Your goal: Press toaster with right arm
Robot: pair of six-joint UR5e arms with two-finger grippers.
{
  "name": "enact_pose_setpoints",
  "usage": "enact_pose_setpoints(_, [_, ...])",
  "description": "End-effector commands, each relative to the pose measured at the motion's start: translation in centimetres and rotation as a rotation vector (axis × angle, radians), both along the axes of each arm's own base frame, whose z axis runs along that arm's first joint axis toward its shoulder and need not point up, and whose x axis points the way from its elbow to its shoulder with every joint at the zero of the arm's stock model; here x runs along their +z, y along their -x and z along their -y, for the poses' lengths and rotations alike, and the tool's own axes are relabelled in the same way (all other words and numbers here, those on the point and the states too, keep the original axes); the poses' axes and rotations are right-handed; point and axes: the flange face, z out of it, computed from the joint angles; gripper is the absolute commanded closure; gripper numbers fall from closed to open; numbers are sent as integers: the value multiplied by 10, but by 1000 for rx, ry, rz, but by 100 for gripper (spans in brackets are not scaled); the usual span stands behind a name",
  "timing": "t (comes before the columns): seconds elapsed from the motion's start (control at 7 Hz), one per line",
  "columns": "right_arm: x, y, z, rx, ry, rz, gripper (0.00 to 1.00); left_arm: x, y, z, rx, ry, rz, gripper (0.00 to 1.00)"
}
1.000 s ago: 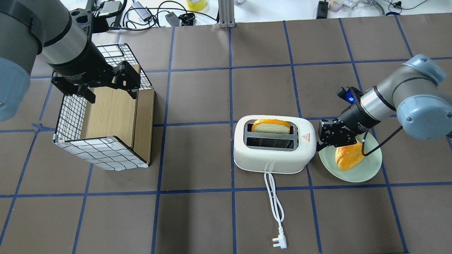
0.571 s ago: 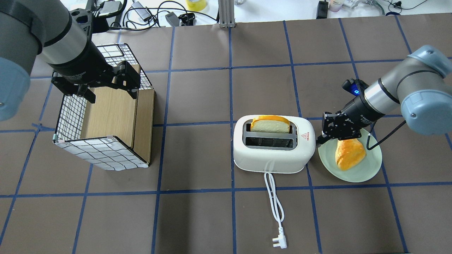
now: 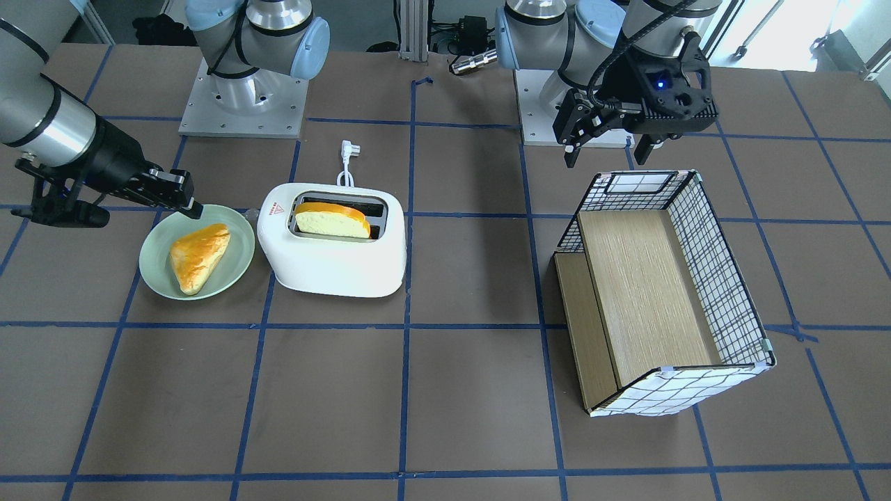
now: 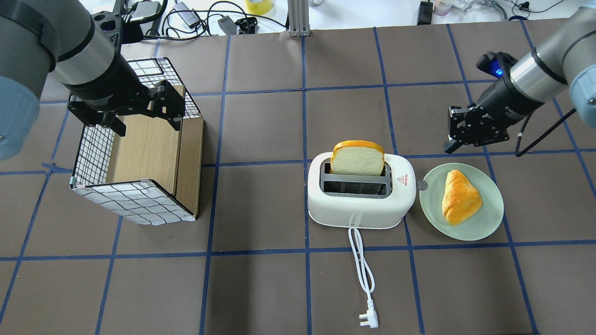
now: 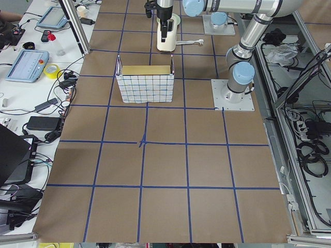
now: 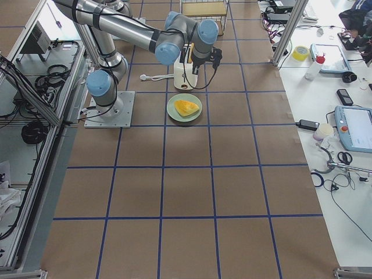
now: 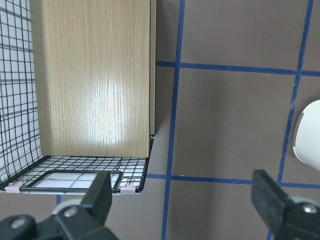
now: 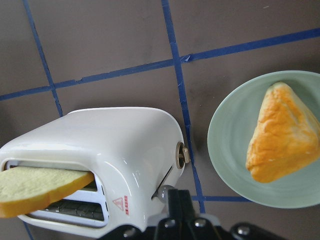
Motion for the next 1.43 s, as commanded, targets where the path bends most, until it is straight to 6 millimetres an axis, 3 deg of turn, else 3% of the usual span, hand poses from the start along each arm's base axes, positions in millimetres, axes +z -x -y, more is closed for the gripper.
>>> enact_pose_setpoints(0.0, [75,-36,7,-26,-21,-74,100,0,0,0,0,0,0,0])
enact_pose_setpoints(0.43, [93,-156,-12,-8,9,-226,100,0,0,0,0,0,0,0])
enact_pose_setpoints(0.57, [92,-176,-13,13,73,-273,89,0,0,0,0,0,0,0])
enact_pose_setpoints(0.71, [92,-174,-7,21,124,-292,61,0,0,0,0,0,0,0])
enact_pose_setpoints(0.86, [99,-174,1,15,199,-289,11,0,0,0,0,0,0,0])
enact_pose_setpoints(1.0, [105,-167,10,54,273,-321,3,0,0,0,0,0,0,0])
enact_pose_setpoints(1.29, [109,-164,13,105,322,-339,0,0,0,0,0,0,0,0])
